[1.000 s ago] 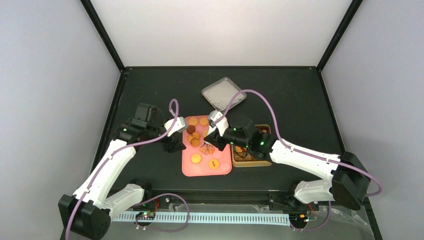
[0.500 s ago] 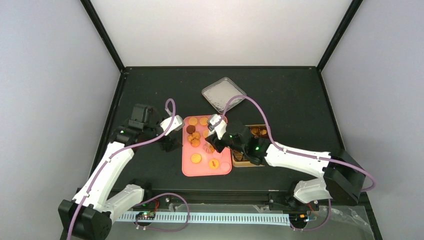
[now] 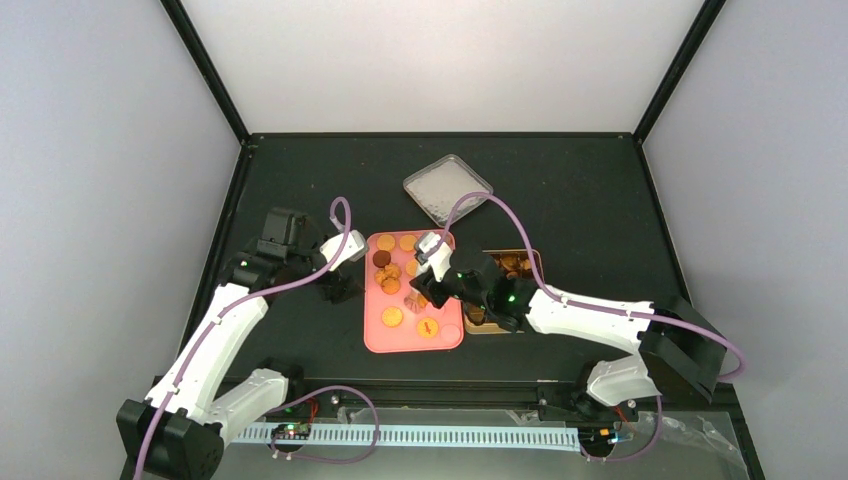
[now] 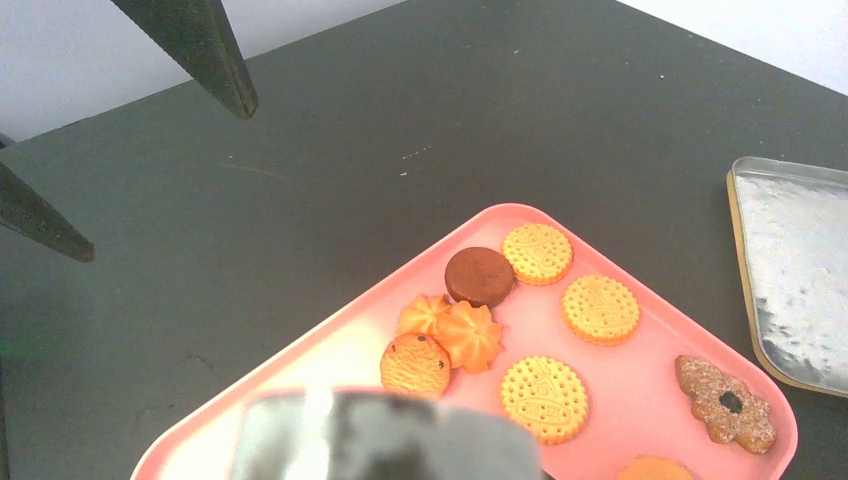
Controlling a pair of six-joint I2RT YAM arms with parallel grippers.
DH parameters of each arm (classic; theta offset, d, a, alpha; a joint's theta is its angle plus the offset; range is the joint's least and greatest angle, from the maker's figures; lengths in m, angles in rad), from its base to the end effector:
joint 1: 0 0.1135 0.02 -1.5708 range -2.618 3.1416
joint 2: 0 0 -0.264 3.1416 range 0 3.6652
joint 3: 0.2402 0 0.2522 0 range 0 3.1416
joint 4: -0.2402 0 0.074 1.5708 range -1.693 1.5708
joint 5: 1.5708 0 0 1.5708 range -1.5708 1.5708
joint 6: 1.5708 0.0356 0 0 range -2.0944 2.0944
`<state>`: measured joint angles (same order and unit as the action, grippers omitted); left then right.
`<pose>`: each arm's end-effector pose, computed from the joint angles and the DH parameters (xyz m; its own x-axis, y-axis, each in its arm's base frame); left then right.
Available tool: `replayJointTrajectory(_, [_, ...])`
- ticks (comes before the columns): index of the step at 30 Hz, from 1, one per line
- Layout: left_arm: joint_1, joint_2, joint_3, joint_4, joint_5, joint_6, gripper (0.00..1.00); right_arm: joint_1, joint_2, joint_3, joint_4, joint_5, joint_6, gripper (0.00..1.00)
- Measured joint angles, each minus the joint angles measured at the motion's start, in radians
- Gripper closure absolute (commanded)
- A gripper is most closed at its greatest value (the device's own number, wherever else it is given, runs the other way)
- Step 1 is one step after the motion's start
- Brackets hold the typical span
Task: Pack the cookies
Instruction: Pick up the fake cookies from the plate.
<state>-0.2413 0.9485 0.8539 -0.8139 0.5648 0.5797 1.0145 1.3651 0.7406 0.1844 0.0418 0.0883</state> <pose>0.1699 -0.0614 0.2825 -0.3550 0.5639 -0.7457 0.8557 0.5172 -0.0163 0.1592 0.2531 0.2307 -0.2972 -0.3110 -0.9028 -0.8054 0.5894 0.0621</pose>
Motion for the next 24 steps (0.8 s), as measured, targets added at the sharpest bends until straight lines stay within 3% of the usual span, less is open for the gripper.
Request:
replayJointTrajectory(9, [0.001, 0.0, 0.0, 0.0, 0.0, 0.0, 0.24, 0.0, 0.0, 0.0, -0.005, 0.01, -0.006, 0.73])
replayJointTrajectory(18, [0.006, 0.001, 0.0, 0.0, -0.005, 0.0, 0.24, 0.0, -0.009, 0.027, -0.061, 0.036, -0.009, 0.79])
replayJointTrajectory(24, [0.007, 0.013, 0.006, -0.002, -0.018, 0.0, 0.24, 0.001, -0.119, 0.064, -0.14, 0.096, -0.022, 0.79])
